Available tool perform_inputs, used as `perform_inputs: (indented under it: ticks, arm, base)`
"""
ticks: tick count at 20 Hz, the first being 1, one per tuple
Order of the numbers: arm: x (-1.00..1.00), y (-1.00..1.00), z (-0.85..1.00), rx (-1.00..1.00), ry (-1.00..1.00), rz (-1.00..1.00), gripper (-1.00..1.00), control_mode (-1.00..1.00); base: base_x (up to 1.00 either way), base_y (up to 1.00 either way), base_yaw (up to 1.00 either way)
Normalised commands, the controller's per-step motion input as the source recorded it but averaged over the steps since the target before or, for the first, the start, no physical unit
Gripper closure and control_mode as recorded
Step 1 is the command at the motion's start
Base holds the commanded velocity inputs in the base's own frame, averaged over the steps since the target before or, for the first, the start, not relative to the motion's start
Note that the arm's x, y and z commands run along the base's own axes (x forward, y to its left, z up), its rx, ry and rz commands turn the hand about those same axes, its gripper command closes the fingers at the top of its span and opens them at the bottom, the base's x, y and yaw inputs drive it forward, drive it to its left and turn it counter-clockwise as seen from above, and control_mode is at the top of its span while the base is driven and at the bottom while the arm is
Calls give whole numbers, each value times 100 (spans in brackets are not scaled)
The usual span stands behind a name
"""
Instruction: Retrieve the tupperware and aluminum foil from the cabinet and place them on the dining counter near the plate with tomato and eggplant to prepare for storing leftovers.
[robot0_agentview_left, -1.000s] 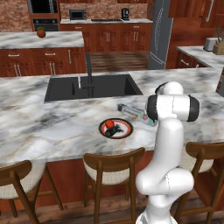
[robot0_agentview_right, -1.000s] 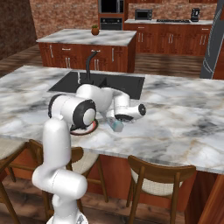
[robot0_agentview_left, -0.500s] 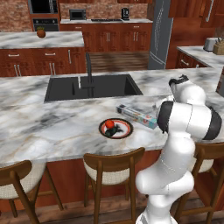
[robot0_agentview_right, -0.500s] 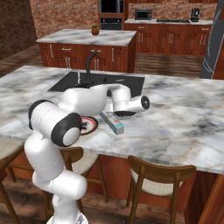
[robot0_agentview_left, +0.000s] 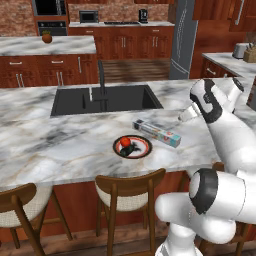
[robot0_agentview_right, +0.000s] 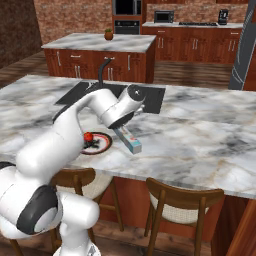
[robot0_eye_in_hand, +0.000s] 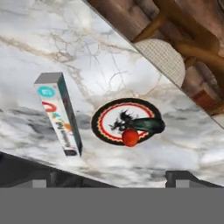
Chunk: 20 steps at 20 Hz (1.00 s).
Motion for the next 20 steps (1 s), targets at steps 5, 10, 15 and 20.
perform_inputs:
  ticks: [5, 10, 15, 20]
  arm:
    - [-100, 72, 100, -36, -21, 7, -100, -100]
    - [-100, 83, 74, -42, -20, 14, -100, -100]
    - [-40, 19, -1, -11, -12, 7, -100, 100]
    - [0, 0, 0, 0, 0, 0, -100, 100]
  base:
    - [0, 0, 0]
    - [0, 0, 0]
    - [-60, 23, 13]
    - [-82, 81, 32]
